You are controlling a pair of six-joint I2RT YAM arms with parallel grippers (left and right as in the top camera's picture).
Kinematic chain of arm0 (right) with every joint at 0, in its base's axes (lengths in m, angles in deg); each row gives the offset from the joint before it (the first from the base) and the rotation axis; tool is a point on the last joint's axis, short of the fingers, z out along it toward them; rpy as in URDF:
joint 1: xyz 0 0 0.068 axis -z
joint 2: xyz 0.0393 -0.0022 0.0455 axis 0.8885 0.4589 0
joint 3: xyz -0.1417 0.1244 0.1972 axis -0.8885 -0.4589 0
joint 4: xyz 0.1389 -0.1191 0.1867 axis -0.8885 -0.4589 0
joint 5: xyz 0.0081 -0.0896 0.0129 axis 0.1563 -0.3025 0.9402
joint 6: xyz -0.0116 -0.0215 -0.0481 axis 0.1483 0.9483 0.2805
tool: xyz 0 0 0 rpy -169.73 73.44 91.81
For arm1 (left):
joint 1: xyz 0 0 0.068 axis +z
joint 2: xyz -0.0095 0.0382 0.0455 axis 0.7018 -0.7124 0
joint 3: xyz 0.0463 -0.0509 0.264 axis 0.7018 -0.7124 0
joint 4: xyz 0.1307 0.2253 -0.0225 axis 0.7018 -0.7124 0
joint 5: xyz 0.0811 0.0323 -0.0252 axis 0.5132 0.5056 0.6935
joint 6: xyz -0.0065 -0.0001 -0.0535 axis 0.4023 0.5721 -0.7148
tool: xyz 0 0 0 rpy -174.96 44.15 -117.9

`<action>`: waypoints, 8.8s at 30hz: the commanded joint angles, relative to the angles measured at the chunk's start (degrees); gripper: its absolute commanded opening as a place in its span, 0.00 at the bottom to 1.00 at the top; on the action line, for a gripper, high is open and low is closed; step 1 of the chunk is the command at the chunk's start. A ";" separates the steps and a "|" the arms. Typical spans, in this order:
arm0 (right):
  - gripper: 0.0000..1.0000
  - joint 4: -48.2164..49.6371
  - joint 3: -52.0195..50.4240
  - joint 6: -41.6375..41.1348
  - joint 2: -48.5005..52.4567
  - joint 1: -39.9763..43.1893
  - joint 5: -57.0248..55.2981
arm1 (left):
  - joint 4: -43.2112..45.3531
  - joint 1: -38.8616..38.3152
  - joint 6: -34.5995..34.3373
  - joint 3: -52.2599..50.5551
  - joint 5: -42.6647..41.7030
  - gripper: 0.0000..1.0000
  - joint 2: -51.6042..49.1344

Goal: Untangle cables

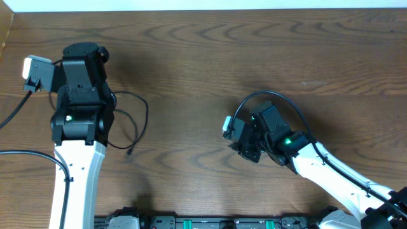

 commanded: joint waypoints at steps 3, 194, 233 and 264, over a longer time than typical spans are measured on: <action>0.42 4.33 -0.37 -2.05 0.48 0.24 5.55 | -1.75 0.13 1.81 1.77 -11.52 0.08 1.16; 0.99 -0.74 -0.35 -35.56 13.97 48.78 39.21 | -17.29 -19.85 70.40 1.77 -58.14 0.08 0.07; 0.99 -11.04 2.38 -30.12 -19.04 45.66 37.38 | -10.27 -19.85 66.12 1.77 -67.19 0.08 -1.68; 0.95 6.91 2.38 -30.10 -19.04 24.55 36.92 | -4.09 -22.86 76.04 1.77 -86.97 0.08 -2.84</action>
